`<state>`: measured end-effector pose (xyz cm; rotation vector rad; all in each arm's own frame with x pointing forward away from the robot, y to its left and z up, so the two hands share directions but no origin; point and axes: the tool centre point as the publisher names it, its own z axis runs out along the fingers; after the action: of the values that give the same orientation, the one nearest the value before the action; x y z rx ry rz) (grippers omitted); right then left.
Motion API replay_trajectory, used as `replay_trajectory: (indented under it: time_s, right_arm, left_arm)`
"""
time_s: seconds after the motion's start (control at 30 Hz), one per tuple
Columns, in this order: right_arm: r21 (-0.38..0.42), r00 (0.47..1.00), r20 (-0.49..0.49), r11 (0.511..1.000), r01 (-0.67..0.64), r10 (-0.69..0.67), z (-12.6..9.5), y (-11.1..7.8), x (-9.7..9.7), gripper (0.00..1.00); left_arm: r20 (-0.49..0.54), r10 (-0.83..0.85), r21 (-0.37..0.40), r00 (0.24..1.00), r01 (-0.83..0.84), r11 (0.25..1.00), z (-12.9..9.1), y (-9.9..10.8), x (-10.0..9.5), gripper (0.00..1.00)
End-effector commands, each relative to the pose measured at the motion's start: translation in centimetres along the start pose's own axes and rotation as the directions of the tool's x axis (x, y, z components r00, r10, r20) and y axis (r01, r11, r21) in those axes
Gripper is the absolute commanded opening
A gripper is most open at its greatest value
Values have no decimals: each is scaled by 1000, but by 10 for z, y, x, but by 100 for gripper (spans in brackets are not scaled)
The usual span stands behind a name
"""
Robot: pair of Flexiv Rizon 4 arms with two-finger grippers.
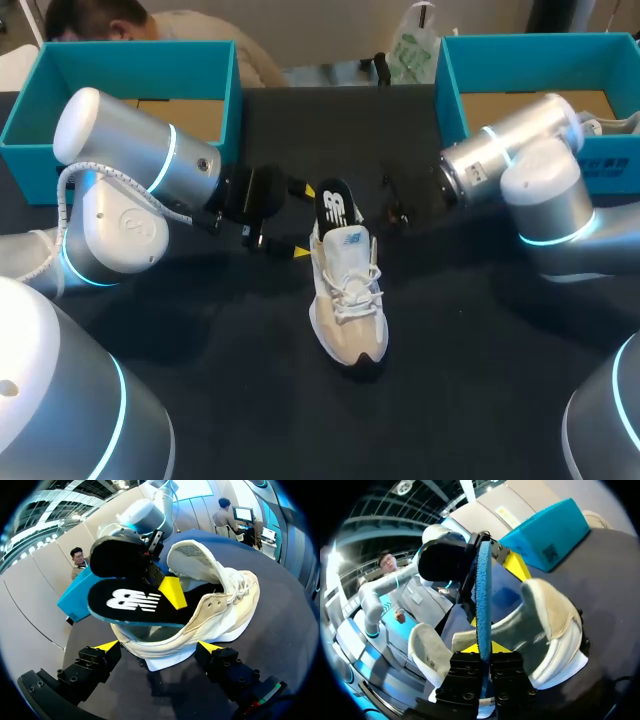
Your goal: Take the shoe out of the shoebox, open the shoe tongue, remove and reinsert the insole, then place the shoe into the shoebox
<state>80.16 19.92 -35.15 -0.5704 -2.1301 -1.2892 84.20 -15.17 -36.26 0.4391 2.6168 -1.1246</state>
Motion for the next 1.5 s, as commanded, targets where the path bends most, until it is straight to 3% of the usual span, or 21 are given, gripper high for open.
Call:
replay_trajectory:
  time_s: [0.03, 0.23, 0.33, 0.4, 0.43, 0.47, 0.5, 0.8, 1.2, 1.4, 1.5]
  right_arm:
    - [9, 1000, 19, 1000, 19, -19, -7, 8, 4, 15]
    - [18, 999, 15, 999, 39, -39, -7, 15, -1, 16]
    - [22, 999, 13, 999, 41, -41, -7, 17, -4, 23]
    - [20, 999, 14, 999, 44, -44, -7, 18, -5, 20]
    - [22, 999, 15, 999, 42, -43, -8, 18, -6, 15]
    - [25, 999, 14, 999, 36, -36, -7, 18, -7, 2]
    - [28, 1000, 10, 999, 24, -24, -7, 17, -8, 0]
    - [43, 994, -31, 994, -100, 102, -9, 8, -1, 0]
    - [94, 978, -40, 975, -202, 206, 7, -17, 7, 0]
    - [97, 980, -20, 976, -197, 200, 8, -16, 9, 0]
    - [89, 984, 4, 980, -179, 180, 3, -10, 10, 15]
  left_arm:
    - [-1, 0, -3, 1000, 0, 1000, 0, -1, 0, 100]
    - [-1, 0, -3, 1000, 0, 1000, 0, -1, 0, 100]
    - [-1, 0, -3, 1000, 0, 1000, 0, -1, 0, 100]
    - [-1, 0, -3, 1000, 0, 1000, 0, -1, 0, 100]
    - [-1, 0, -3, 1000, 0, 1000, 0, -1, 0, 100]
    - [-1, 0, -3, 1000, 0, 1000, 0, -1, 0, 100]
    - [-1, 0, -3, 1000, 0, 1000, 0, -1, 0, 100]
    - [-1, 0, -3, 1000, 0, 1000, 0, -1, 0, 100]
    - [-1, 0, -3, 1000, 0, 1000, 0, -1, 0, 100]
    - [-1, 0, -3, 1000, 0, 1000, 0, -1, 0, 100]
    - [-1, 0, -3, 1000, 0, 1000, 0, -1, 0, 100]
